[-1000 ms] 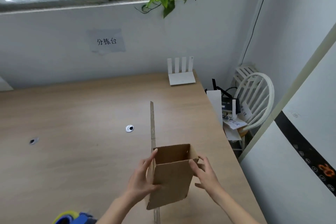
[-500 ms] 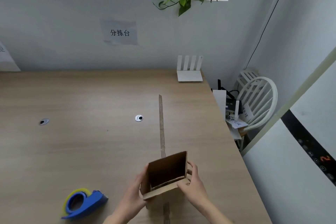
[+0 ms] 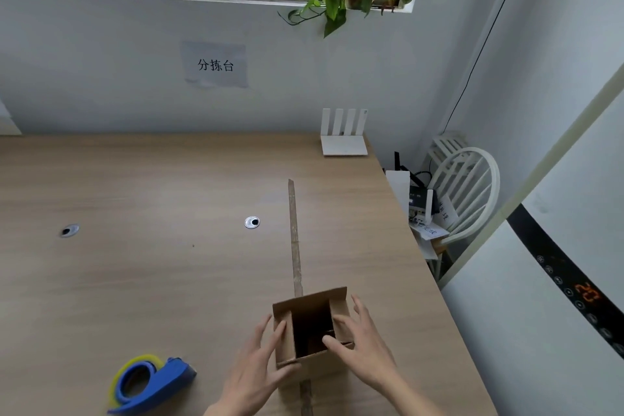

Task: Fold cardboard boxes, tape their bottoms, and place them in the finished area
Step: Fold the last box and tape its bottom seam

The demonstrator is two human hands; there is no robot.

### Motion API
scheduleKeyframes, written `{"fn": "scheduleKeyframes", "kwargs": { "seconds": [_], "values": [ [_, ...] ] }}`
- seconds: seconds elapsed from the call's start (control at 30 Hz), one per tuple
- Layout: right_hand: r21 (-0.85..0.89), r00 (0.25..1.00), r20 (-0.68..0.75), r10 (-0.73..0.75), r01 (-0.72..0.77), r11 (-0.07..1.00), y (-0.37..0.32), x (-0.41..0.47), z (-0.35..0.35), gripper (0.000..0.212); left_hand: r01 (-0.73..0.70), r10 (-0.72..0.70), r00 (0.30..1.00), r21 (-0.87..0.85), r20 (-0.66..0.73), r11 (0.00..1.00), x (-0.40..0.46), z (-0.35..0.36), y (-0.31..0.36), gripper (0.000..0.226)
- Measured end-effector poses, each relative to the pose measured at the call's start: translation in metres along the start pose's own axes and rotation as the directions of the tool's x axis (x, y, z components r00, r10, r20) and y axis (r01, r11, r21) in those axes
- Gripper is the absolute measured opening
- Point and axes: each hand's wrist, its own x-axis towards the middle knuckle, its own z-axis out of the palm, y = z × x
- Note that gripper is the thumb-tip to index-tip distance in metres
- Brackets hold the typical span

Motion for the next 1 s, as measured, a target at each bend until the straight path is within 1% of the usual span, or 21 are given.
{"fn": "scheduleKeyframes", "kwargs": {
  "seconds": [0.07,0.1,0.13,0.2,0.23,0.3,0.33,0.37,0.43,0.5,0.53,0.57,0.67,0.7,0.73,0.77,0.8,0.83,0.9,0.93,1.0],
  "values": [
    [-0.031,1.000,0.023,-0.016,0.017,0.999,0.005,0.001,-0.003,0.089,0.036,-0.036,0.999,0.010,-0.035,0.999,0.001,0.003,0.000,0.090],
    [-0.056,0.999,0.042,-0.028,0.030,0.998,0.008,0.003,-0.003,0.090,0.052,-0.052,0.998,0.000,-0.044,0.999,0.002,0.004,0.002,0.091],
    [-0.082,0.997,0.066,-0.042,0.048,0.995,0.013,0.006,-0.003,0.086,0.063,-0.063,0.997,-0.010,-0.049,0.998,0.003,0.004,0.003,0.091],
    [-0.103,0.992,0.089,-0.084,0.093,0.990,0.021,0.013,0.000,0.068,0.074,-0.074,0.996,-0.008,-0.059,0.997,0.007,0.002,0.010,0.089],
    [-0.081,0.992,0.079,-0.103,0.109,0.991,0.024,0.016,0.001,0.057,0.071,-0.071,0.996,0.003,-0.063,0.997,0.010,0.001,0.012,0.086],
    [-0.005,0.992,0.030,-0.121,0.121,0.993,0.026,0.020,0.003,0.034,0.076,-0.075,0.995,0.013,-0.069,0.997,0.016,0.001,0.014,0.074],
    [0.030,0.993,-0.014,-0.118,0.118,0.993,0.025,0.021,0.003,0.026,0.076,-0.076,0.995,0.001,-0.068,0.997,0.018,0.002,0.014,0.067],
    [0.059,0.991,-0.074,-0.109,0.113,0.992,0.025,0.023,0.004,0.028,0.070,-0.071,0.995,-0.016,-0.064,0.997,0.020,0.004,0.014,0.062],
    [0.092,0.982,-0.172,-0.080,0.097,0.991,0.025,0.026,0.004,0.051,0.052,-0.055,0.996,-0.042,-0.073,0.998,0.021,0.006,0.012,0.057],
    [0.050,0.979,-0.194,-0.062,0.073,0.996,0.026,0.027,0.004,0.073,0.044,-0.048,0.993,-0.042,-0.111,0.998,0.020,0.008,0.010,0.057],
    [0.017,0.979,-0.194,-0.060,0.064,0.998,0.027,0.028,0.004,0.076,0.038,-0.043,0.991,-0.040,-0.124,0.998,0.018,0.008,0.010,0.058],
    [-0.018,0.978,-0.196,-0.068,0.066,0.998,0.029,0.029,0.006,0.071,0.029,-0.035,0.991,-0.041,-0.131,0.999,0.017,0.009,0.010,0.063],
    [-0.058,0.976,-0.198,-0.091,0.081,0.995,0.033,0.029,0.014,0.040,-0.002,-0.002,0.989,-0.033,-0.145,0.999,0.015,0.010,0.007,0.088],
    [-0.050,0.978,-0.183,-0.097,0.089,0.995,0.035,0.029,0.018,0.037,-0.010,0.006,0.990,-0.026,-0.142,1.000,0.015,0.008,0.006,0.087],
    [-0.038,0.983,-0.152,-0.106,0.101,0.994,0.037,0.028,0.023,0.042,-0.022,0.022,0.992,0.002,-0.125,1.000,0.016,0.006,0.005,0.078],
    [-0.022,0.989,-0.102,-0.111,0.109,0.994,0.038,0.027,0.028,0.052,-0.037,0.040,0.995,0.042,-0.093,0.998,0.016,0.005,0.003,0.068],
    [-0.010,0.992,-0.056,-0.116,0.115,0.993,0.039,0.026,0.032,0.062,-0.049,0.052,0.997,0.064,-0.048,0.997,0.016,0.005,-0.001,0.063],
    [-0.008,0.993,-0.033,-0.114,0.114,0.993,0.039,0.025,0.035,0.067,-0.065,0.066,0.998,0.075,-0.001,0.995,0.014,0.005,-0.005,0.067],
    [-0.032,0.995,-0.040,-0.090,0.089,0.996,0.034,0.025,0.039,0.070,-0.092,0.085,0.994,0.108,0.068,0.990,0.009,0.007,-0.013,0.082],
    [-0.048,0.996,-0.047,-0.076,0.074,0.996,0.030,0.025,0.041,0.070,-0.100,0.091,0.993,0.122,0.078,0.987,0.007,0.007,-0.016,0.084],
    [-0.058,0.997,-0.049,-0.061,0.058,0.997,0.019,0.026,0.045,0.069,-0.101,0.091,0.993,0.138,0.076,0.985,0.008,0.003,-0.023,0.081]
  ]
}}
